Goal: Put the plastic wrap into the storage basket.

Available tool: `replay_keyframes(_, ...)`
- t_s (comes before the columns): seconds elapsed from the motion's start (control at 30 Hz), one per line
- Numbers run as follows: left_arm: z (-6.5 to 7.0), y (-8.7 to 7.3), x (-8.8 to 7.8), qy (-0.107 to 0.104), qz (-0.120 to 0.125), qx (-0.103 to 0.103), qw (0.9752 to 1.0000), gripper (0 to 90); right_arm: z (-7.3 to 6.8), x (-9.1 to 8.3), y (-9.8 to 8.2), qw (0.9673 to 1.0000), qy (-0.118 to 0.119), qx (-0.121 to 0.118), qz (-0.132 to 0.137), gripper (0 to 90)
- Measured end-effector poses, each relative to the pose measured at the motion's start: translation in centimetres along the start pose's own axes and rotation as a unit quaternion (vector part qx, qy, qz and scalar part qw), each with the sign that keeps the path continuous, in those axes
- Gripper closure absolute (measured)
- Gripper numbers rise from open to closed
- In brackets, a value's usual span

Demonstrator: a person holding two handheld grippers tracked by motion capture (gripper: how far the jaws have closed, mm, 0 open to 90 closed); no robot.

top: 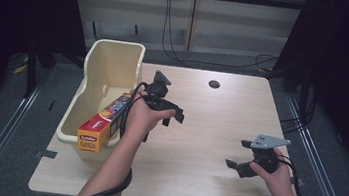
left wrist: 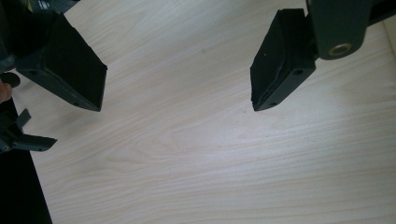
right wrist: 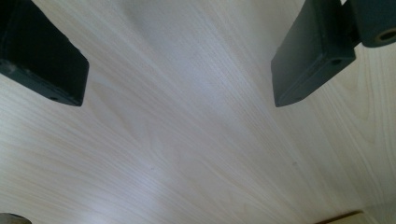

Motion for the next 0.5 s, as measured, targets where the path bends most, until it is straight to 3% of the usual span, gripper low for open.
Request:
replay_keyframes(0.03,0.1,-0.1,0.1,-0.003,0.002,-0.005,1.0,18.3,0.0,0.0,0.0,1.0,0.0,0.0,0.0,3.8)
replay_keyframes(0.2,0.1,-0.7,0.9,0.002,0.001,0.014,0.9999,18.1,-0.1,0.0,-0.1,1.0,0.0,0.001,-0.003,3.8)
replay_keyframes(0.5,0.1,-1.5,2.3,-0.002,0.006,0.02,0.9998,18.0,-0.1,0.0,-0.1,1.0,0.001,-0.002,-0.003,3.8)
Point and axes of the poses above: each handheld gripper's, and its own axes: x roughly forward along the jaws, y roughly out of its top, z roughly to its right, the point moved 8 cm from there along x, roughly forward along the jaws, and after that the axes turned 5 degrees about y, right-handed, at the moved point
